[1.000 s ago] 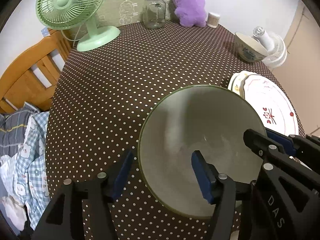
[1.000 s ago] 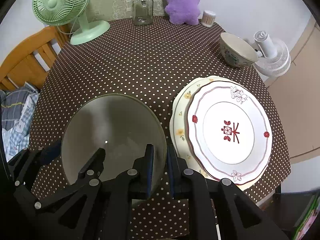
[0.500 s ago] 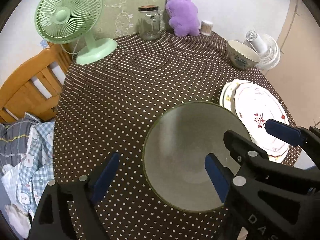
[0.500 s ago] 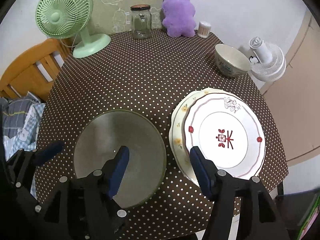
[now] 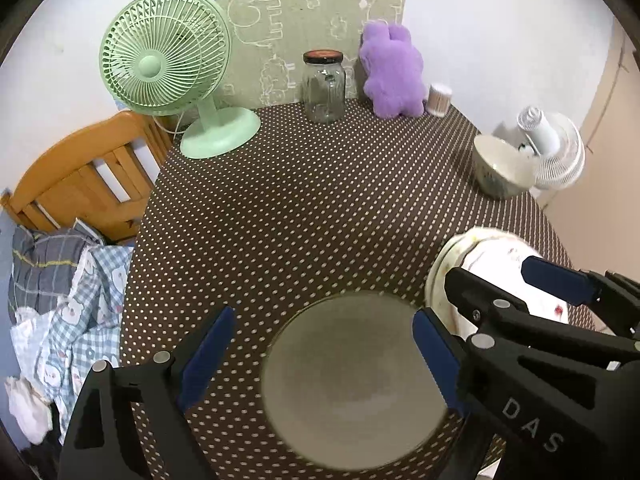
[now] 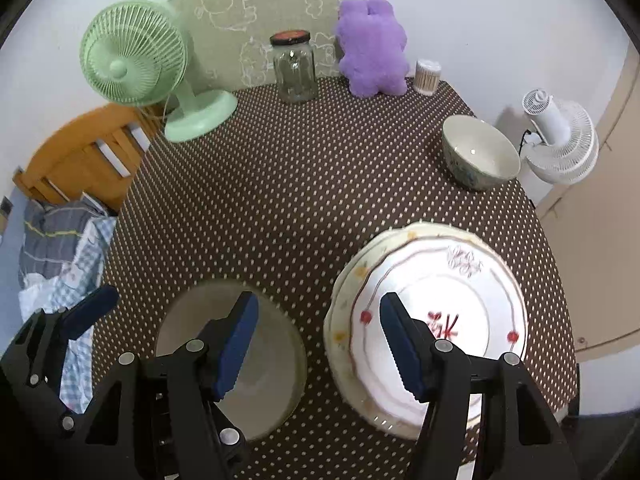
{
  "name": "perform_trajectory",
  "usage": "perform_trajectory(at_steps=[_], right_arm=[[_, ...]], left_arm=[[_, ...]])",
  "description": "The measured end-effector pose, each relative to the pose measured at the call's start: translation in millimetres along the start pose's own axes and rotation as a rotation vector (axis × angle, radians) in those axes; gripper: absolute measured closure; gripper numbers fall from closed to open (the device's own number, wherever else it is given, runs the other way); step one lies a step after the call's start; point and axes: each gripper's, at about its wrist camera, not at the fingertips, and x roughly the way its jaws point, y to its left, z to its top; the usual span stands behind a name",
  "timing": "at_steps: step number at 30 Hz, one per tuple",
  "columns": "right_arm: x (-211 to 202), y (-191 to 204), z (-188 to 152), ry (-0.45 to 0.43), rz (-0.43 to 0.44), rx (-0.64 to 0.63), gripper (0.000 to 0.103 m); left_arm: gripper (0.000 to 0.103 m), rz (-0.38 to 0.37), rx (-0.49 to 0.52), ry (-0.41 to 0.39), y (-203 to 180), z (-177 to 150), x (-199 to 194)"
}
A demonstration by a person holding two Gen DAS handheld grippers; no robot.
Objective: Organize plates and bowls
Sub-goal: 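Lower the grey bowl beside the plates and open both grippers, then move both grippers to the cream bowl by the white fan and grasp its rim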
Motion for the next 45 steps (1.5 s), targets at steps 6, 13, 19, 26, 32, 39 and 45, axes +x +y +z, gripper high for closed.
perform_trajectory(at_steps=[6, 13, 19, 26, 32, 39, 45], right_arm=[[-5, -25, 21, -0.012, -0.004, -0.028, 0.036], [-8, -59, 44, -0.046, -0.007, -0.046, 0.036], [-7, -86, 63, -0.073, 0.012, -0.049, 0.036], [0, -125, 86, -0.094, 0.013, -0.057, 0.036], [8, -160, 102, -0.116, 0.01, -0.059, 0.036], [24, -197, 123, -0.115, 0.016, -0.028, 0.036], [40, -222, 133, -0.107, 0.021, -0.005, 0.036]], left_arm=[[0.011, 0.012, -0.031, -0.014, -24, 17, 1], [0.013, 0.026, -0.053, -0.031, -55, 40, 4], [0.018, 0.017, -0.063, -0.04, -84, 60, 7], [0.019, 0.015, -0.065, -0.061, -121, 84, 21], [0.022, 0.021, -0.068, -0.06, -155, 107, 36], [0.023, 0.028, -0.027, -0.046, -184, 131, 58], [0.024, 0.013, 0.005, -0.039, -203, 145, 83]])
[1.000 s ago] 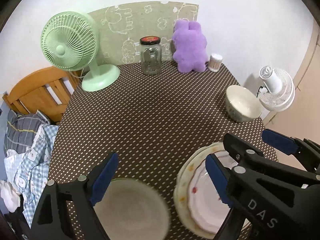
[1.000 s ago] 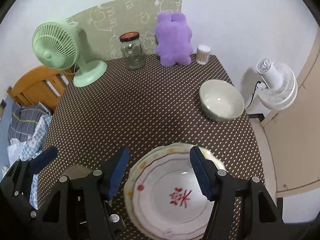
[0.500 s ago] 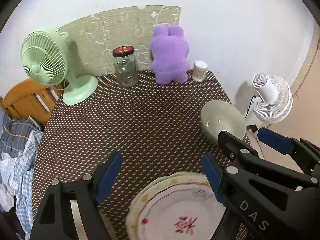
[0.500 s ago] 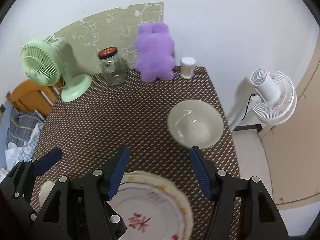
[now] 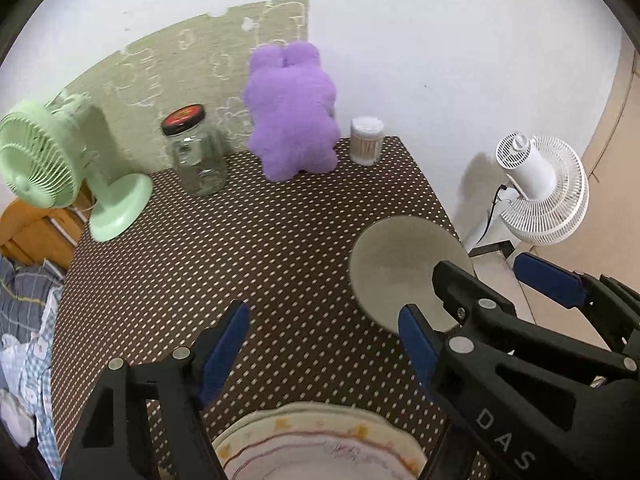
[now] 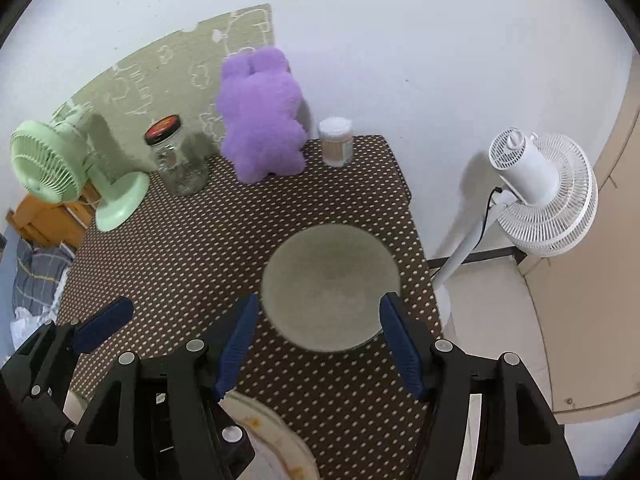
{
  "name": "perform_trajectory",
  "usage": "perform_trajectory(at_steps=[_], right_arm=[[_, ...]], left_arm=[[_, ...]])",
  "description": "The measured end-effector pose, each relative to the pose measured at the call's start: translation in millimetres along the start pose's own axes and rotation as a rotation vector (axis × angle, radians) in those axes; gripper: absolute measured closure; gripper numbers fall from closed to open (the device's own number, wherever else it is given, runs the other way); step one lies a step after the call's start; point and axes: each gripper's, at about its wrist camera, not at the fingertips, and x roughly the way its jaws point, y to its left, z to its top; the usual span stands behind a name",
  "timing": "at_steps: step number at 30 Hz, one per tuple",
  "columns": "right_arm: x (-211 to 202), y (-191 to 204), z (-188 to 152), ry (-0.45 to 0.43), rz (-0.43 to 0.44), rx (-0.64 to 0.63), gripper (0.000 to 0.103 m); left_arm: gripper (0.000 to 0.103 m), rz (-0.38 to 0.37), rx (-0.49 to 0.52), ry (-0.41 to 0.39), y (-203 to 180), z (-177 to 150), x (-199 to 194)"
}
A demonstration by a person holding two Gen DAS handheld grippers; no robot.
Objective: Organize plates and bowls
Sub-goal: 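Move both grippers to the cream bowl by the white fan and grasp its rim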
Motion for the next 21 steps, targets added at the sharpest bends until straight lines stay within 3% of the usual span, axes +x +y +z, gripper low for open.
perform_trajectory(at_steps=[9, 14, 21], right_arm=[[31, -30, 11, -0.002, -0.046, 0.034, 0.036], [54, -45, 13, 0.028, -0.054, 0.07, 0.037], [86, -54, 14, 0.074, -0.067, 0.084, 0.048]], left_arm=[[0.025, 0.002, 0.018, 0.001, -24, 18, 41], [0.036, 0.035, 0.001, 0.041, -37, 20, 67], [0.042, 0.021, 0.012, 0.079, -45, 21, 95]])
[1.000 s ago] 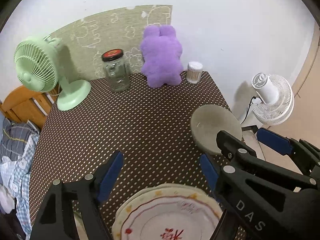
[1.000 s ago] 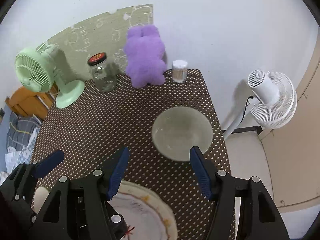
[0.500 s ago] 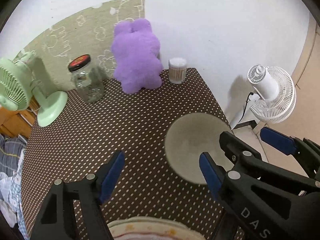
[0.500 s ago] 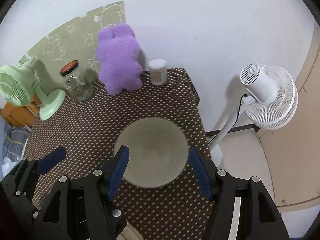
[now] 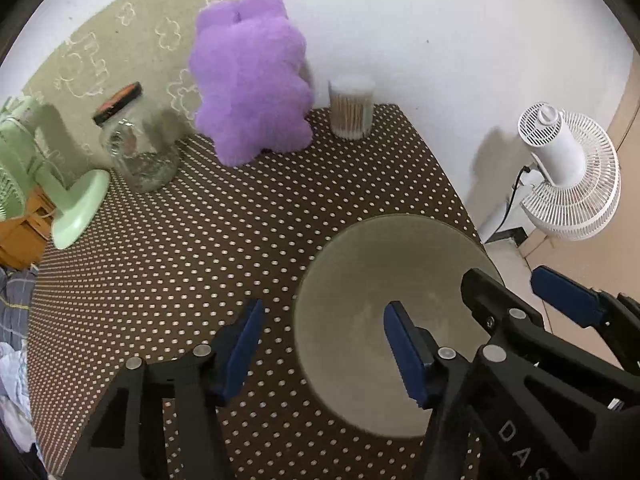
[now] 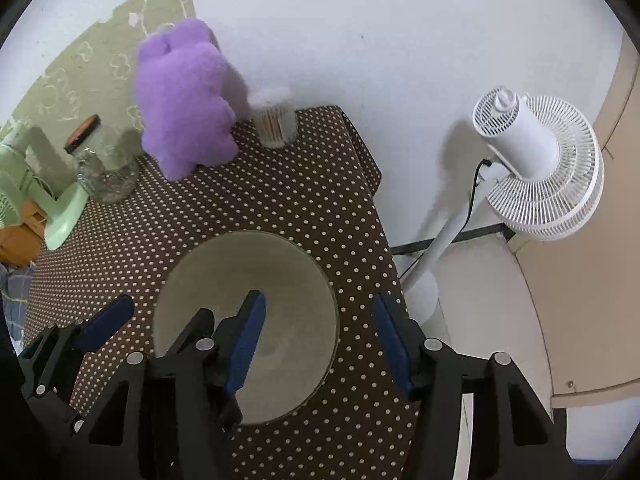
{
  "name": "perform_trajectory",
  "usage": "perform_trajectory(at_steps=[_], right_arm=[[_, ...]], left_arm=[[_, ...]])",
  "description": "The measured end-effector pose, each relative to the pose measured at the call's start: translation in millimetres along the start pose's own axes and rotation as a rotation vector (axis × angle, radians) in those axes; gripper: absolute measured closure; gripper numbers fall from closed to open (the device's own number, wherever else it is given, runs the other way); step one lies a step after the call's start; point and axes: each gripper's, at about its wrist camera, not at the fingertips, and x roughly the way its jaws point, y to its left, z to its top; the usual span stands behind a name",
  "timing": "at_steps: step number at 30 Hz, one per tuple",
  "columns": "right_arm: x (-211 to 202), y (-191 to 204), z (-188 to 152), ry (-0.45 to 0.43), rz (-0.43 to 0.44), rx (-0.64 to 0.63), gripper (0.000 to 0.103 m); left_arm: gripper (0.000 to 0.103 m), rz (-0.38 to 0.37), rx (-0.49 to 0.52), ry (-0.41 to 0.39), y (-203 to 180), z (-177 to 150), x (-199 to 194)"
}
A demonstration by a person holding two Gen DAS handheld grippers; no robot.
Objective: Organize plates and bowls
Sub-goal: 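Move both grippers to the cream bowl by the white fan and grasp its rim, then lift the cream bowl and carry it back toward the grey bowls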
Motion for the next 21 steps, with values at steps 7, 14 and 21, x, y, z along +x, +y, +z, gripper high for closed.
perform_trajectory(at_steps=[7, 14, 21], right_arm=[[19, -4, -1, 0.042, 0.0, 0.016, 0.063], [30, -2, -1, 0.058, -0.004, -0.002, 0.086], [30, 4, -1, 0.06, -0.037, -0.005, 0.086]], left_arm=[[0.063, -0.003, 0.001, 0.044, -3, 1, 19], [0.075, 0.022, 0.018, 0.038, -1, 3, 22], [0.077, 0.002, 0.007, 0.054, 2, 3, 29]])
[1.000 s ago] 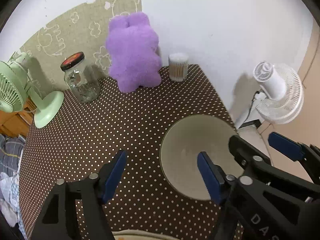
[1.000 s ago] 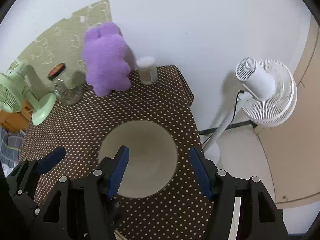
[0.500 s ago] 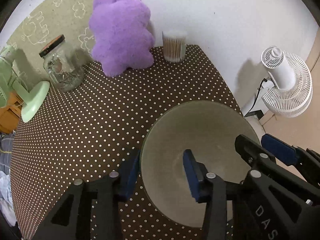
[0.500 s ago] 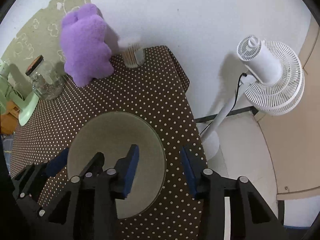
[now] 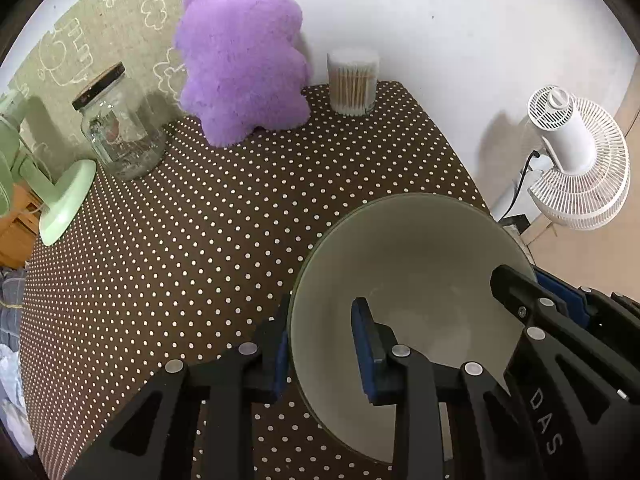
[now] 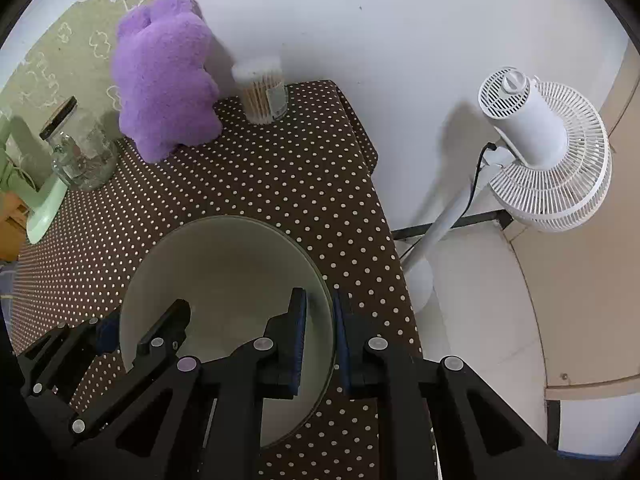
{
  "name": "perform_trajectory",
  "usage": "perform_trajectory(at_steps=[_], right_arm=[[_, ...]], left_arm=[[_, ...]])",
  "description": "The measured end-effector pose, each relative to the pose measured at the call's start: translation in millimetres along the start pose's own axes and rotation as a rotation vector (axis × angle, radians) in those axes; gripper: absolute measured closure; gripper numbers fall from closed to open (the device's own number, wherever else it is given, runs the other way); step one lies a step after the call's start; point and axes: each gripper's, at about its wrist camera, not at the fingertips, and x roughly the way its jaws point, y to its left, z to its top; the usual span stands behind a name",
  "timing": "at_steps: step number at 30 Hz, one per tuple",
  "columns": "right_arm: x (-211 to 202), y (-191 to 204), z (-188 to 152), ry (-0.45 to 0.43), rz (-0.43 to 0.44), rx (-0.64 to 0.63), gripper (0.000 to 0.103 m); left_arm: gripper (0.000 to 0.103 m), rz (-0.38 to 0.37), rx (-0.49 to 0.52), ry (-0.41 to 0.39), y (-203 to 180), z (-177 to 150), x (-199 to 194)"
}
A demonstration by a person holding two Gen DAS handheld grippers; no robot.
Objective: Organize plates and bowls
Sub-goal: 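Lift the cream bowl and carry it back toward the grey bowls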
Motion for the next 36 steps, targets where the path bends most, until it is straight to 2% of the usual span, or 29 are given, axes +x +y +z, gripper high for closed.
perform_trajectory(at_steps=[8, 15, 21, 36], right_arm=[[0, 2, -2, 0.008, -0.002, 0.011, 0.086], [-15, 7, -7, 0.009, -0.005, 0.006, 0.086], [-35, 18, -15, 0.006, 0.002, -0.007, 0.086], [-102, 50, -31, -0.047, 0.002, -0.029, 0.086]], left_arm=[[0.08, 0.008, -0.004, -0.003, 1, -4, -5], [0.08, 0.005, -0.017, -0.005, 8, -11, -24], [0.08, 0.015, -0.024, -0.007, 17, -21, -45], [0.08, 0.017, -0.015, -0.071, 52, -45, -116]])
